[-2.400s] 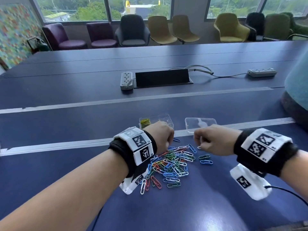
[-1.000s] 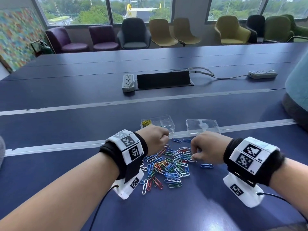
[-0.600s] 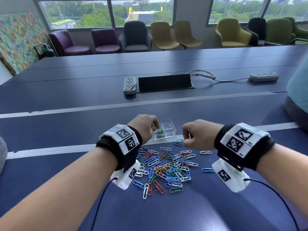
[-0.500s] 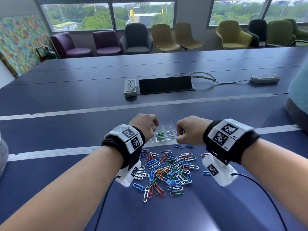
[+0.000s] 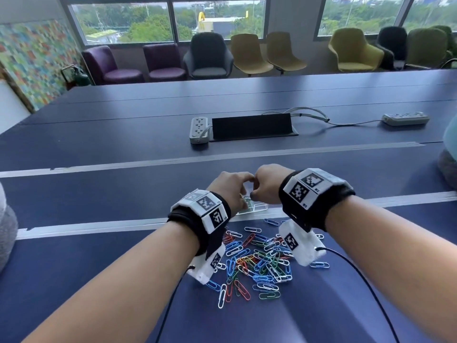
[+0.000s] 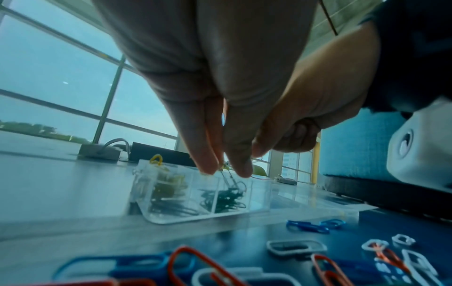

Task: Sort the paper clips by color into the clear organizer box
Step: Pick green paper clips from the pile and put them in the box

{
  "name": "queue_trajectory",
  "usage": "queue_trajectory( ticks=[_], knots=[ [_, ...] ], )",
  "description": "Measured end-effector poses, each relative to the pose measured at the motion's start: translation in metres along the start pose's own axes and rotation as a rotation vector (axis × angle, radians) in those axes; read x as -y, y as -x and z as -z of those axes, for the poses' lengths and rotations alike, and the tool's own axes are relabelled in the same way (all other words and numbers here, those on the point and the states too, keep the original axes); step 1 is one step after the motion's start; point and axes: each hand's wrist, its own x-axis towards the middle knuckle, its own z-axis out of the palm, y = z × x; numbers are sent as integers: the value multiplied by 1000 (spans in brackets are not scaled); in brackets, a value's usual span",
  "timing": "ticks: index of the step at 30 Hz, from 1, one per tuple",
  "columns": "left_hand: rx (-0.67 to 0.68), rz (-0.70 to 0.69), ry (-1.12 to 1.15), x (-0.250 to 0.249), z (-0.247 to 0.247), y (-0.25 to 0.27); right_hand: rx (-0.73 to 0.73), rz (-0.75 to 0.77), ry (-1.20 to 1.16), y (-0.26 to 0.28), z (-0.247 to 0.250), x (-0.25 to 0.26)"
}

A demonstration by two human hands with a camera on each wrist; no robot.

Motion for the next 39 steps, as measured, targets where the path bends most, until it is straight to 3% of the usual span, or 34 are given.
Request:
queue_trajectory(
  ticks=[7,19,31,39],
  knots=[
    [-91,23,81,11,10,9,3,-15,-90,-10,-6,10],
    [-6,33,-237,33,13,21,10,78,-22,-15,-13,29],
    [-80,16,-201,37,9,20,-20,54,-108,-17,-20,18],
    [-71,17,-176,38,9,21,-80,125,-104,-11,-8,18]
  ],
)
